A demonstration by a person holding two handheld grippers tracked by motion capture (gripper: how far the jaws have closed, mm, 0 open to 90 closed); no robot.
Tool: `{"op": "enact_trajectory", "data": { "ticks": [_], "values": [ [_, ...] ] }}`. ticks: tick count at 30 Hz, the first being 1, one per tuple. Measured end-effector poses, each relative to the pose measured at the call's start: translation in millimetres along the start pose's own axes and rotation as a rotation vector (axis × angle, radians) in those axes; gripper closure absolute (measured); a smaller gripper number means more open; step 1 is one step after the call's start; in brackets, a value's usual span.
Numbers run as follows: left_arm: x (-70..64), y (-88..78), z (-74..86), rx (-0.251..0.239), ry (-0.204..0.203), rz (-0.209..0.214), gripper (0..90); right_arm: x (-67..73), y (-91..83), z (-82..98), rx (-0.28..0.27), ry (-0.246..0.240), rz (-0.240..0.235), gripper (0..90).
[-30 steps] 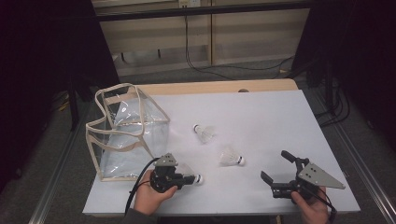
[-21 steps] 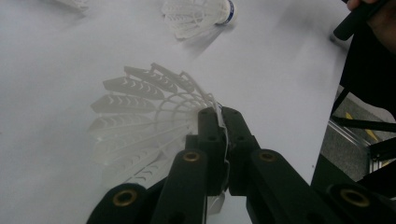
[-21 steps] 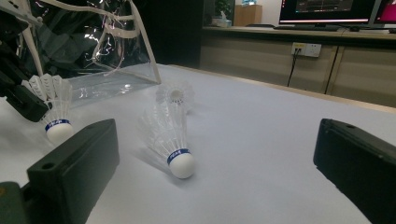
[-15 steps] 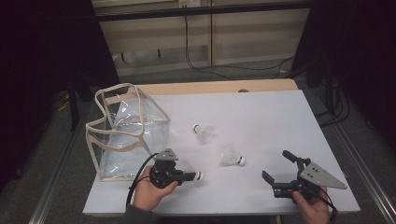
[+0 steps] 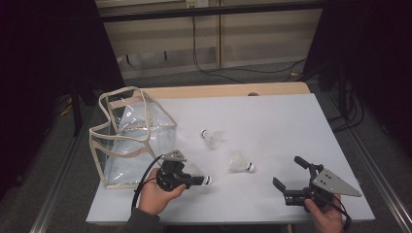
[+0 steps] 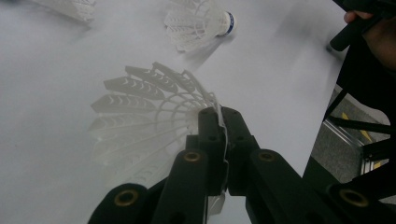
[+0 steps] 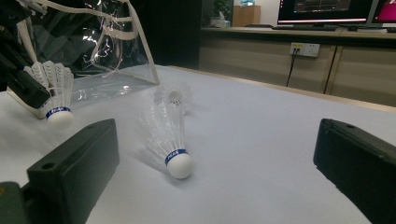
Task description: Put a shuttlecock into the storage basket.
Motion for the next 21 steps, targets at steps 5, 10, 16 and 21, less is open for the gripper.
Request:
{"op": "enact_trajectory", "data": {
  "ticks": [5,10,16,21],
  "values": [
    [0.5,-5.7,-10.4,0.001,0.006,-0.017,88.3,-0.3,-0.2,-0.3,-0.001,0.0,0.001,0.3],
    [0.3,-7.0,-17.7,0.027,0.0,-0.017,88.3,0.1,-0.2,-0.7,-0.005,0.001,0.001,0.3],
    [2.5,-8.7,-23.6,0.046,-0.007,-0.022,88.4,0.0,-0.1,-0.5,-0.005,0.002,0.0,0.3],
    [4.8,-12.3,-28.7,0.049,-0.01,-0.031,88.5,-1.1,-0.4,-0.4,-0.002,0.001,0.003,0.3]
  ]
}}
Point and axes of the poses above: each handheld gripper's, and its own axes: y roughly forward along the jaws, z roughly out of its underside, x roughly to its left, the point moved 6 cm from there along y, roughly forward along the jaws, and after that the axes turned 12 degrees about y, right-handed, at the moved point
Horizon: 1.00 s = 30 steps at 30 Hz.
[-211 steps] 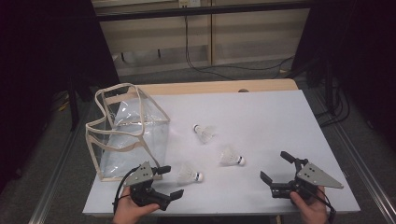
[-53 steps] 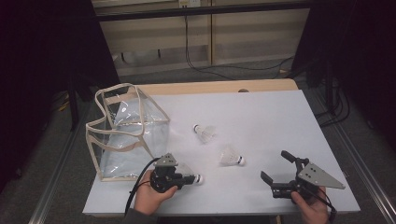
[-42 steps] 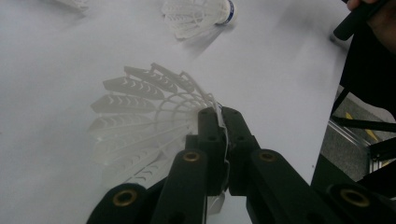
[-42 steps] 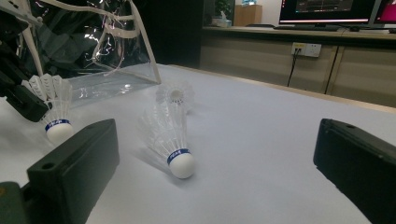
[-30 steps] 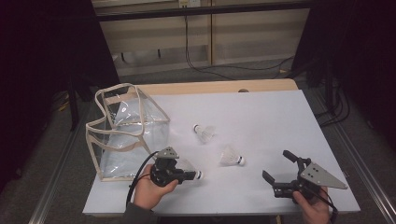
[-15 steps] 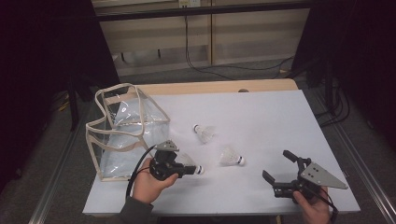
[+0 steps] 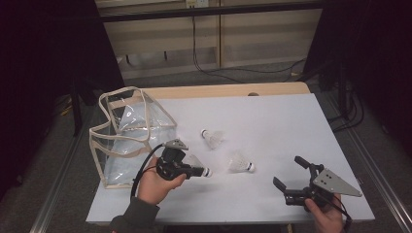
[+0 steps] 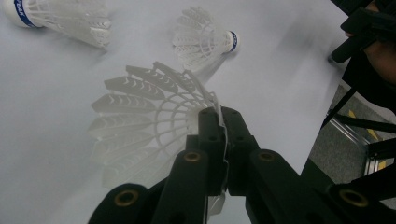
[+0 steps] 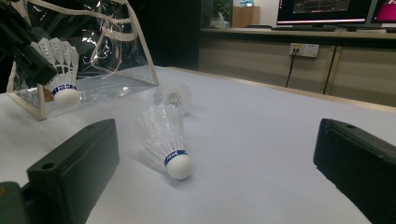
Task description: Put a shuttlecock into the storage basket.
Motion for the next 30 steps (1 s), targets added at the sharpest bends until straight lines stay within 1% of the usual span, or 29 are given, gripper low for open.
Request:
{"op": "enact_trajectory", "data": {
  "ticks": [5,9,13,16,20,22,25,30],
  "values": [
    [0.8,-4.1,-5.0,0.009,0.003,-0.005,88.6,0.1,0.8,0.8,0.001,0.004,-0.004,0.3],
    [1.5,-8.4,-10.3,0.006,0.005,-0.009,88.6,-0.3,1.2,0.9,0.002,0.007,-0.005,0.3],
    [2.5,-11.4,-14.6,0.013,0.007,-0.012,88.6,-1.3,1.6,1.2,0.002,0.013,-0.001,0.3],
    [3.2,-13.4,-17.6,0.01,-0.003,-0.013,88.5,-2.1,1.8,1.0,0.001,0.015,-0.002,0.3],
    [4.5,-16.2,-21.3,0.019,-0.001,-0.021,88.6,-2.8,1.8,1.1,-0.001,0.017,0.0,0.3],
    [5.1,-17.6,-23.2,0.017,-0.006,-0.023,88.6,-2.7,1.6,1.0,0.0,0.021,0.0,0.3],
    [7.6,-19.3,-24.6,0.025,-0.009,-0.028,88.6,-3.1,2.0,1.4,0.001,0.022,-0.002,0.3],
    [10.6,-19.7,-27.3,0.022,-0.017,-0.031,88.6,-4.0,2.0,1.1,-0.001,0.023,0.0,0.3]
  ]
}}
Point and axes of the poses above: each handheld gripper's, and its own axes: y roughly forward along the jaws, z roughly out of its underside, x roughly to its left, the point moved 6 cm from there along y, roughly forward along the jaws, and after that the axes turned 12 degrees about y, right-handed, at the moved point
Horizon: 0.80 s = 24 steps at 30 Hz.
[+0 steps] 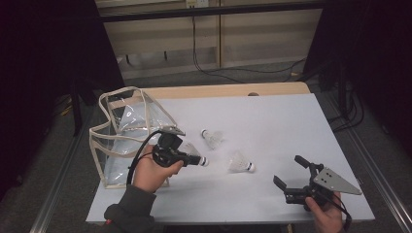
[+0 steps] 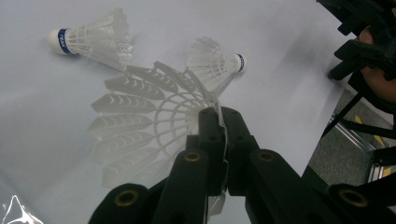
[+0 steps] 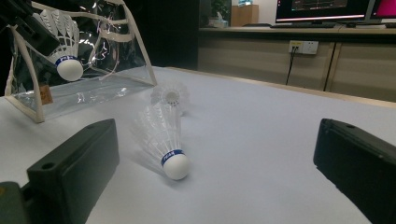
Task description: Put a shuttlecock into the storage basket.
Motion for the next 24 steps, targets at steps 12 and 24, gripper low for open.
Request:
{"op": "enact_trajectory", "data": {
  "ticks": [12,24],
  "values": [
    [3.5,-0.4,-7.0,0.004,-0.006,-0.009,88.6,1.0,-0.5,-0.6,0.001,-0.007,-0.001,0.3],
    [5.2,-8.3,-20.6,0.006,-0.003,-0.011,88.5,1.7,-1.1,-1.4,-0.001,-0.008,-0.002,0.3]
  ]
}}
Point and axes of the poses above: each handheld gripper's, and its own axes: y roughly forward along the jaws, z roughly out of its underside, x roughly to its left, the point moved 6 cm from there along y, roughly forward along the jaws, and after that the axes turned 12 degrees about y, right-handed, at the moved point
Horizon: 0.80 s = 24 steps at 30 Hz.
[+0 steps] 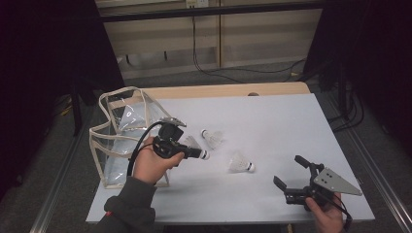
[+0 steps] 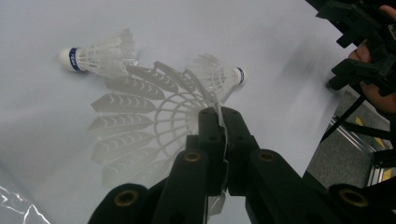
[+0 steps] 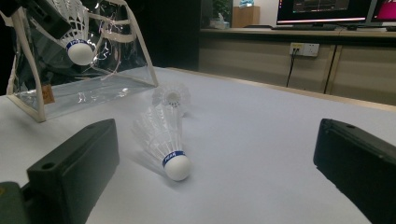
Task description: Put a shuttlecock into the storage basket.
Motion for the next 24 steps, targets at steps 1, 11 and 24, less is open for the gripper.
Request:
{"op": "enact_trajectory", "data": {
  "ticks": [1,11,24],
  "values": [
    [0.7,-0.3,-0.7,0.002,0.002,-0.004,88.5,-0.1,-0.1,0.2,0.001,-0.001,-0.001,0.3],
    [4.2,-1.0,-7.2,0.008,-0.004,-0.002,88.5,-0.2,-0.3,-0.2,-0.001,-0.001,0.001,0.3],
    [7.9,-5.2,-14.9,0.01,-0.007,-0.007,88.4,0.1,-0.3,-0.2,0.0,-0.005,0.0,0.3]
  ]
}}
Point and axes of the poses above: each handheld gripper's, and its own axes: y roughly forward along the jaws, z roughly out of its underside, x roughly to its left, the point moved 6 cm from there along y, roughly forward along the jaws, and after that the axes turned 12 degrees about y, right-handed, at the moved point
